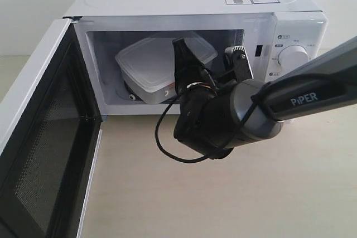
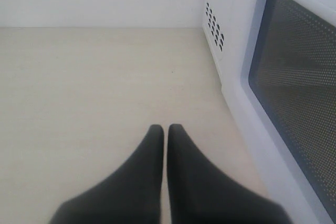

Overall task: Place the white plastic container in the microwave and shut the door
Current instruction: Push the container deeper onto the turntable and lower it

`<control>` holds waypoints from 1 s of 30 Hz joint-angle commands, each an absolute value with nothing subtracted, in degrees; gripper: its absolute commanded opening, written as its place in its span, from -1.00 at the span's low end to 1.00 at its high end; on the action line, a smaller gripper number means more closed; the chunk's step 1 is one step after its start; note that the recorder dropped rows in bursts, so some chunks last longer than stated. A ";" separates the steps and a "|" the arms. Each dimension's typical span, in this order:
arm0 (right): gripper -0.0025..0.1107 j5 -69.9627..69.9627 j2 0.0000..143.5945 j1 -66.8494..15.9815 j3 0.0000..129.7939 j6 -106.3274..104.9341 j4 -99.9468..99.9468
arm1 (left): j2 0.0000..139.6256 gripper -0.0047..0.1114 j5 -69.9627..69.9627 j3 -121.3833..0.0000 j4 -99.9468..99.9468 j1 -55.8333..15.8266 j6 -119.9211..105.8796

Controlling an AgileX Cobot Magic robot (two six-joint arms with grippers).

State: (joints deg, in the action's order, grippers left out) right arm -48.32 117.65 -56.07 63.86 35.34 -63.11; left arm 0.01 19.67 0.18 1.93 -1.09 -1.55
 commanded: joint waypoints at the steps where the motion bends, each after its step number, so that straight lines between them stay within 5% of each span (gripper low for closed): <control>1: -0.71 -49.90 117.75 -55.89 64.11 35.45 -61.44 | 0.00 -0.84 19.51 0.00 2.08 -0.92 -0.89; 8: -0.57 -50.65 119.25 -55.89 64.84 36.81 -59.59 | 0.00 -0.84 19.51 0.00 2.08 -0.92 -0.89; 18: -0.03 -49.37 117.89 -55.99 64.20 38.30 -55.64 | 0.00 -0.84 19.51 0.00 2.08 -0.92 -0.89; 28: -0.03 -33.14 108.46 -55.99 53.77 26.63 -47.23 | 0.00 -0.84 19.51 0.00 2.08 -0.92 -0.89; 30: -0.16 -29.30 106.71 -55.99 52.09 17.64 -41.63 | 0.00 -0.84 19.51 0.00 2.08 -0.92 -0.89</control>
